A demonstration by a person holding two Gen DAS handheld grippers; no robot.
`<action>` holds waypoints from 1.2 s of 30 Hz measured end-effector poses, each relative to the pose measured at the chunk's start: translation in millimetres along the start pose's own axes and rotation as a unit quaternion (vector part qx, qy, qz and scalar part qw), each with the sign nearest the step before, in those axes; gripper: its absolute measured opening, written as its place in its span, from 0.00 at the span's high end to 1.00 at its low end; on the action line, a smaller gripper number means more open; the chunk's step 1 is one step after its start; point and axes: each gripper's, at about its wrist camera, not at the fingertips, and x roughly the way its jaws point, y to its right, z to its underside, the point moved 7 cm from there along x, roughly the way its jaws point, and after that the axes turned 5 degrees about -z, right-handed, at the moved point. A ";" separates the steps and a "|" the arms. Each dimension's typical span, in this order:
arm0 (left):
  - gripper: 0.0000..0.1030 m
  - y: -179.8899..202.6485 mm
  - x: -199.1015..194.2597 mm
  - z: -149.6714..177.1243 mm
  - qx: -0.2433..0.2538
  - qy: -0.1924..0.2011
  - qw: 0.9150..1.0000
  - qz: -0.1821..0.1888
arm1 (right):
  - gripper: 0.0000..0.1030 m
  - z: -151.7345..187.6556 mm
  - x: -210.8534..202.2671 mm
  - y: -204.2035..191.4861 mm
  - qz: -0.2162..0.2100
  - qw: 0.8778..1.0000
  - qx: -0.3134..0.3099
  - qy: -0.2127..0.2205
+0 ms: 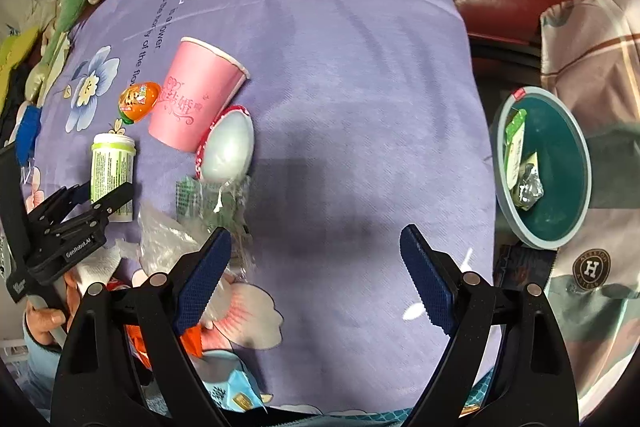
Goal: Collect trash
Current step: 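Grasp the green-white supplement jar with the left tool while the right tool grasps the pink cup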
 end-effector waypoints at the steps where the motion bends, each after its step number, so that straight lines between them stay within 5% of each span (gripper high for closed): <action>1: 0.45 -0.2 -1.5 -0.8 -0.001 0.001 1.000 0.004 | 0.20 -2.2 1.4 -3.0 0.000 1.000 -0.002 -0.001; 11: 0.50 -15.8 -28.0 -31.1 0.004 0.038 0.999 0.029 | 0.20 -52.2 12.9 -45.3 -0.024 1.000 -0.015 0.008; 18: 0.49 -31.9 -14.0 -27.3 0.003 0.017 0.999 0.032 | 0.20 -84.0 35.6 -77.0 -0.052 0.998 -0.016 -0.002; 29: 0.47 -51.1 10.3 -10.5 -0.007 -0.028 0.999 0.018 | 0.31 -92.3 82.3 -94.7 -0.081 0.996 -0.010 -0.038; 36: 0.49 -53.5 0.0 -13.8 -0.007 0.000 1.000 -0.004 | 0.45 -95.7 73.8 -105.6 -0.100 0.994 -0.036 -0.007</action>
